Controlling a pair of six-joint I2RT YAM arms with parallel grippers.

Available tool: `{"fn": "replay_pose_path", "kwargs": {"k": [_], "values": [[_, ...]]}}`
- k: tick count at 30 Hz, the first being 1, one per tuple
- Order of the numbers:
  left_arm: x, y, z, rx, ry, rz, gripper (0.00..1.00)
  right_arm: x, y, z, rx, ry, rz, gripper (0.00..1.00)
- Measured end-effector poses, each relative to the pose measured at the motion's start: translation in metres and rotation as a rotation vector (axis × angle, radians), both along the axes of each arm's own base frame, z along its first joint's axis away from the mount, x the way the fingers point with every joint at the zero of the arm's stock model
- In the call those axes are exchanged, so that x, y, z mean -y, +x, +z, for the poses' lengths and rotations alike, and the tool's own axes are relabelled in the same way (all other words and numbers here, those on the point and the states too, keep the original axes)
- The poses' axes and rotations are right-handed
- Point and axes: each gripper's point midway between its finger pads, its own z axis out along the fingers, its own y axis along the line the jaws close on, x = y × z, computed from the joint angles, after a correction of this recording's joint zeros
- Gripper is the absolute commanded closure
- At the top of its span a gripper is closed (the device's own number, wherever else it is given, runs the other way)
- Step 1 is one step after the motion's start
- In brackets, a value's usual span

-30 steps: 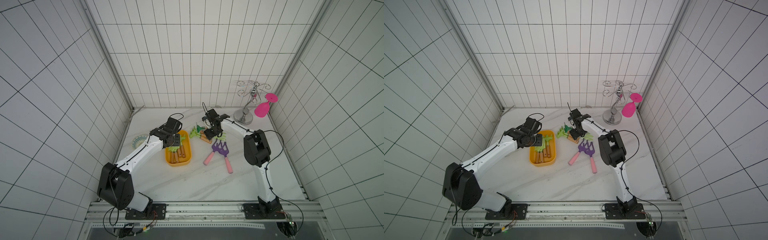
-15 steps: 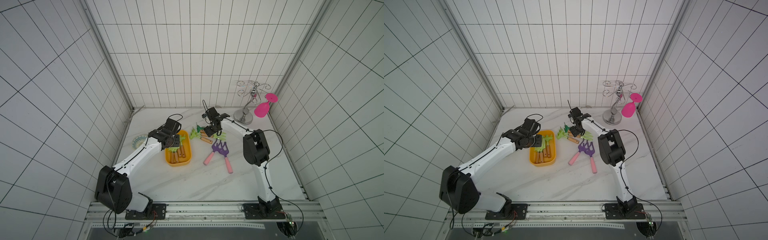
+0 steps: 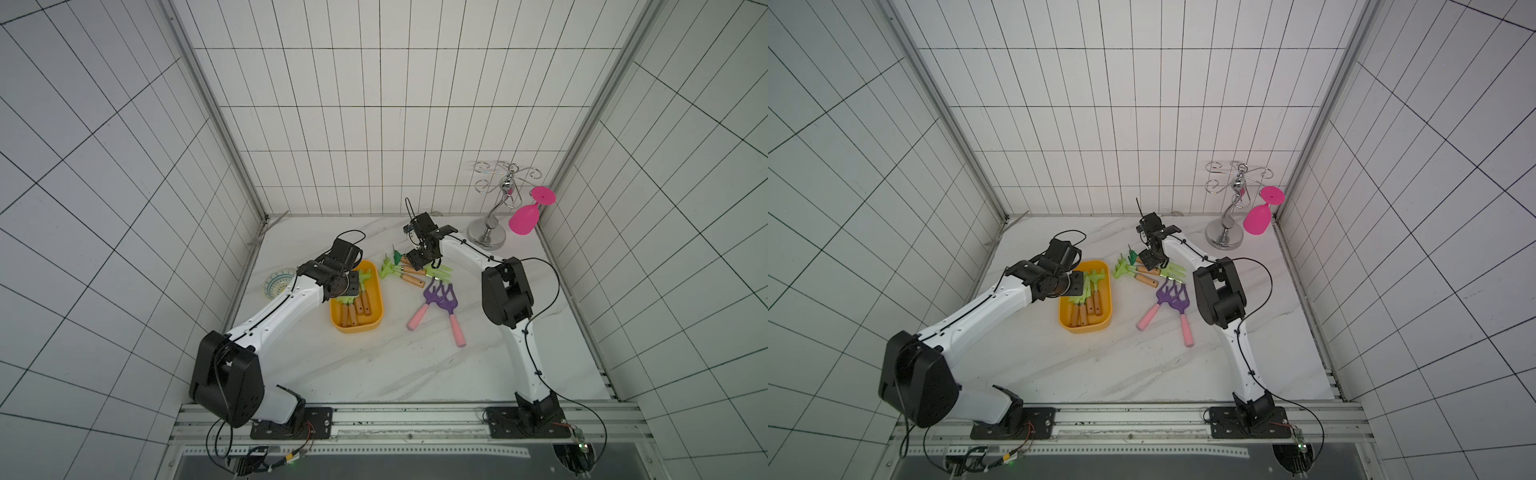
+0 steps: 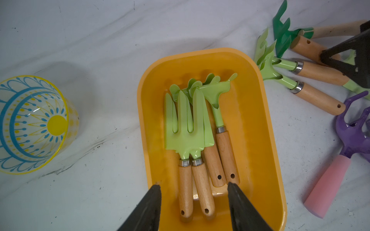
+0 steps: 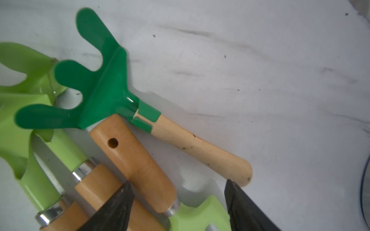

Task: Put the rake into the storage box
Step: Adjust the rake at the center of the board.

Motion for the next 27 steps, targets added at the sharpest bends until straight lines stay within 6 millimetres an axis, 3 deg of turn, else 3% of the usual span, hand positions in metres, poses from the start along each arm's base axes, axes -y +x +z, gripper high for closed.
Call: {"fn": "replay_pose_path", "kwargs": {"k": [6, 15, 23, 27], "values": [[0.002, 0.0, -0.002, -0.004, -0.013, -0.004, 0.45, 0.007, -0.016, -0.019, -0.03, -0.051, 0.006, 0.22], [0.005, 0.0, -0.006, -0.011, -0.021, -0.009, 0.45, 0.015, -0.046, -0.016, -0.022, -0.12, 0.024, 0.22], [0.006, 0.0, -0.008, -0.016, -0.024, -0.013, 0.45, 0.009, -0.044, 0.013, 0.039, -0.089, 0.043, 0.22], [0.007, 0.0, -0.009, -0.022, -0.027, -0.015, 0.45, 0.005, -0.036, 0.009, 0.047, -0.103, 0.078, 0.21]]}}
